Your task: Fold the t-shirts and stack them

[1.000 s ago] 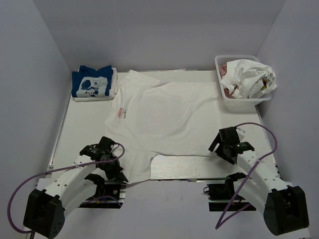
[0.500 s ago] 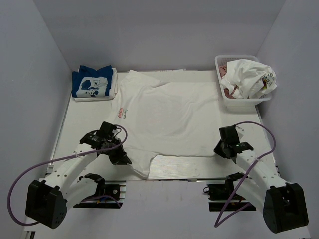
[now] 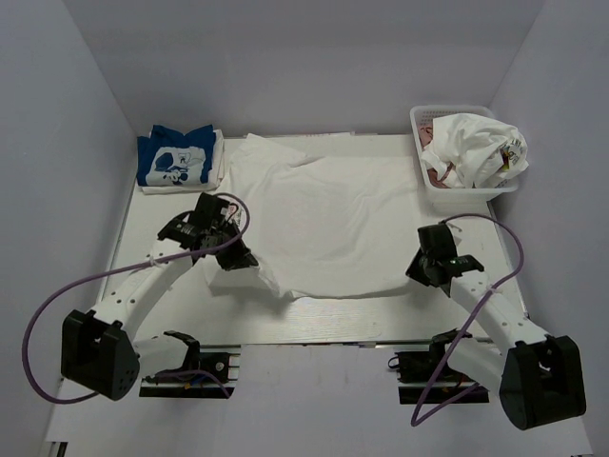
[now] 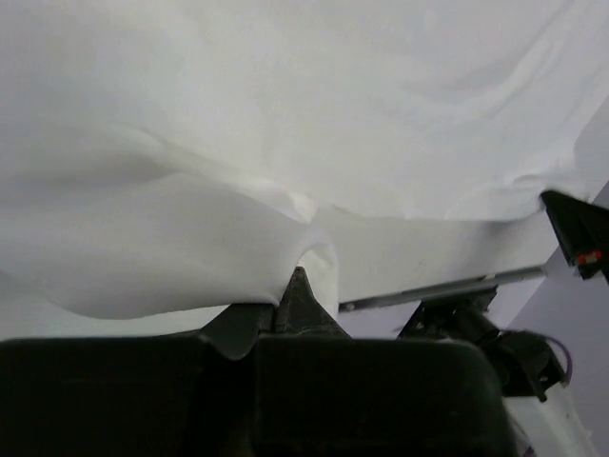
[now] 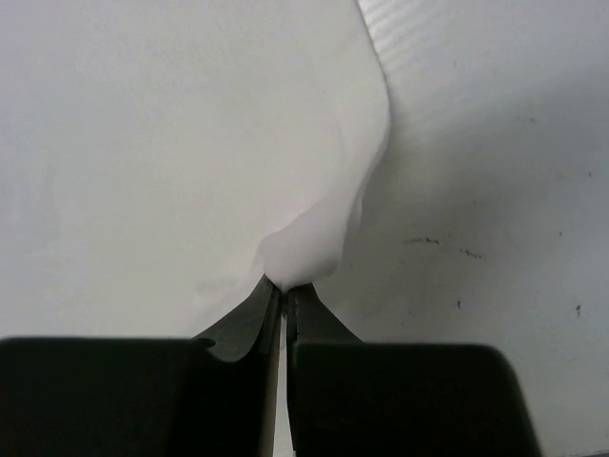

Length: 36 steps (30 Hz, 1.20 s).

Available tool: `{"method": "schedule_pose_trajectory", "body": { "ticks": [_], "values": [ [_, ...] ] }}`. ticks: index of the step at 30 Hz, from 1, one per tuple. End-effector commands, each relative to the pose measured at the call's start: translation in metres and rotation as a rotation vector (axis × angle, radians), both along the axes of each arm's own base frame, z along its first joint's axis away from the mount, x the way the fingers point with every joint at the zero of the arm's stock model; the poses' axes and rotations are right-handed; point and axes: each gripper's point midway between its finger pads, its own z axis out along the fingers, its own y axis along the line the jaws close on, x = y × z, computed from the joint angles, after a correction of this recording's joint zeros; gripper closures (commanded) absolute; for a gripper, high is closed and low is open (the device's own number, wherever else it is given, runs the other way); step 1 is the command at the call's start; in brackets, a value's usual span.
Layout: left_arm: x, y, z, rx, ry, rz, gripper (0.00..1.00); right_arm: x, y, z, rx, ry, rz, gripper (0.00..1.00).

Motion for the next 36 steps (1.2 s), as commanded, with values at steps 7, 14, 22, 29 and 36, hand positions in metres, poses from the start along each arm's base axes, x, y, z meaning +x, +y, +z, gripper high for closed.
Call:
{"method": "schedule_pose_trajectory", "body": {
  "ticks": [7, 14, 22, 29, 36],
  "values": [
    [0.098, 0.003, 0.045, 0.133, -0.179, 0.09, 1.0, 0.069, 0.009, 0.055, -0.013, -0.139, 0.005, 1.0],
    [0.145, 0.018, 0.041, 0.244, -0.169, 0.161, 1.0, 0.106, 0.001, 0.064, -0.074, -0.131, -0.021, 1.0],
    [0.206, 0.035, 0.04, 0.309, -0.294, 0.178, 1.0, 0.143, -0.007, 0.061, -0.108, -0.102, -0.034, 1.0],
    [0.253, 0.037, 0.025, 0.342, -0.369, 0.163, 0.04, 0.164, -0.009, 0.05, -0.142, -0.033, -0.027, 0.75],
    [0.268, 0.035, 0.021, 0.366, -0.356, 0.085, 0.0, 0.162, 0.018, 0.073, -0.067, -0.131, 0.121, 0.1]
  ]
}}
